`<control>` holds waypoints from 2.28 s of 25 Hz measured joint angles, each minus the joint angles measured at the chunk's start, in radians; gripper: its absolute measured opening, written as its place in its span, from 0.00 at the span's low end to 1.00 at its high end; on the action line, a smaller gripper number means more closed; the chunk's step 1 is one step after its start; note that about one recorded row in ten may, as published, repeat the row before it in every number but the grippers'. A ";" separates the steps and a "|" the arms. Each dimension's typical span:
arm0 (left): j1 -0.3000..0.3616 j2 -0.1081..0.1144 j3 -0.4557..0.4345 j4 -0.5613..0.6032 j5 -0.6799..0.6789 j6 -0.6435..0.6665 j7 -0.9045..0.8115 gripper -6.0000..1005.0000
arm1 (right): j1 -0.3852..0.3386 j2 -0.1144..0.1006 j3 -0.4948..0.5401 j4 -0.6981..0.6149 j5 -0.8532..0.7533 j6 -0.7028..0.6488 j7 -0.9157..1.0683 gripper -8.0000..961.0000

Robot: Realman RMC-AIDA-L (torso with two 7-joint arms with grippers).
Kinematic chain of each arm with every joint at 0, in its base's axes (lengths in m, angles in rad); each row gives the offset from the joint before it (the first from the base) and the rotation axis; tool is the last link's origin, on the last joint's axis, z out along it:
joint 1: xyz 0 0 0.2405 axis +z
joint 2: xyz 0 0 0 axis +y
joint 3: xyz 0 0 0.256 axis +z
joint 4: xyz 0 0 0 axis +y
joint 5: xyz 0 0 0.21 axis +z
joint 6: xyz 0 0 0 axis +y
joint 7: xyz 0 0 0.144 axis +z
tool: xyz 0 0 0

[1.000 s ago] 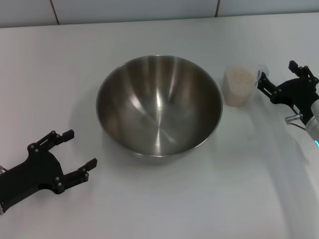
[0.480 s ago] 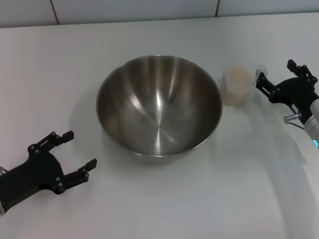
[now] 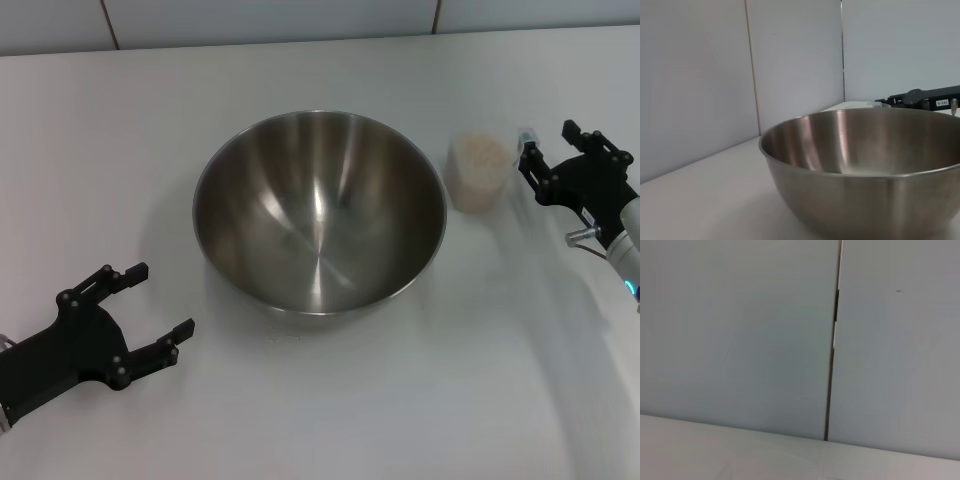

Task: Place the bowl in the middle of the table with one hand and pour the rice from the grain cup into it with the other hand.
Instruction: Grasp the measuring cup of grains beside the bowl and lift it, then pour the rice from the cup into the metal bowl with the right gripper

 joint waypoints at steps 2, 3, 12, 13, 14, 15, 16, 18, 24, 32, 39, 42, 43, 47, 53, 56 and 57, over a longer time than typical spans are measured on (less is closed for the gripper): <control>0.000 0.000 0.000 0.000 0.000 0.000 0.000 0.86 | 0.001 0.000 -0.001 0.002 -0.001 0.001 0.000 0.70; 0.000 0.000 0.000 0.000 0.000 0.000 0.000 0.86 | 0.001 0.000 -0.003 0.003 -0.002 0.002 0.000 0.66; -0.001 0.000 0.000 0.000 0.000 0.000 0.000 0.86 | 0.004 0.000 -0.008 0.005 -0.004 0.004 0.000 0.25; -0.002 0.000 0.000 0.000 0.000 0.000 0.000 0.86 | 0.004 0.000 -0.009 0.005 -0.004 0.002 0.000 0.20; -0.002 0.000 0.000 0.000 0.000 0.000 0.000 0.86 | 0.004 0.000 -0.010 0.005 -0.004 0.000 0.000 0.11; -0.002 -0.001 0.000 0.000 0.000 0.000 0.000 0.86 | 0.004 0.000 -0.009 0.006 -0.004 -0.001 0.000 0.02; -0.002 -0.001 0.000 0.000 0.000 0.000 0.000 0.86 | 0.004 0.000 -0.009 0.006 -0.004 -0.001 0.000 0.02; -0.002 -0.001 0.000 0.000 0.000 0.000 0.000 0.86 | 0.004 0.000 -0.007 0.006 -0.004 -0.005 0.000 0.02; -0.002 -0.001 0.000 0.000 0.000 0.001 0.000 0.86 | -0.009 0.000 -0.002 0.006 -0.003 -0.067 0.000 0.01; 0.000 0.000 0.000 0.000 0.000 0.008 0.000 0.86 | -0.039 0.001 -0.001 0.007 0.001 -0.321 -0.007 0.02; 0.001 0.000 0.000 0.000 0.000 0.009 0.000 0.86 | -0.006 -0.001 -0.025 0.093 -0.035 -0.481 -0.274 0.03; 0.003 -0.001 0.000 0.002 0.000 0.009 0.000 0.86 | 0.019 0.001 -0.026 0.158 -0.081 -0.446 -0.540 0.03; 0.004 -0.002 0.000 0.002 0.000 0.009 0.000 0.86 | 0.022 0.002 -0.026 0.184 -0.089 -0.428 -0.628 0.03; 0.004 -0.001 0.000 0.002 0.000 0.009 0.000 0.86 | 0.025 0.003 -0.026 0.301 -0.103 -0.351 -1.111 0.04; 0.000 0.000 0.000 0.000 0.000 0.009 0.000 0.86 | 0.011 0.006 -0.032 0.357 -0.205 -0.332 -1.629 0.04; 0.000 0.000 0.000 0.000 0.000 0.009 0.000 0.86 | 0.004 0.006 -0.035 0.362 -0.279 -0.338 -1.783 0.05; 0.000 0.000 0.000 0.000 0.000 0.009 0.000 0.86 | 0.003 0.006 -0.036 0.365 -0.293 -0.336 -1.851 0.05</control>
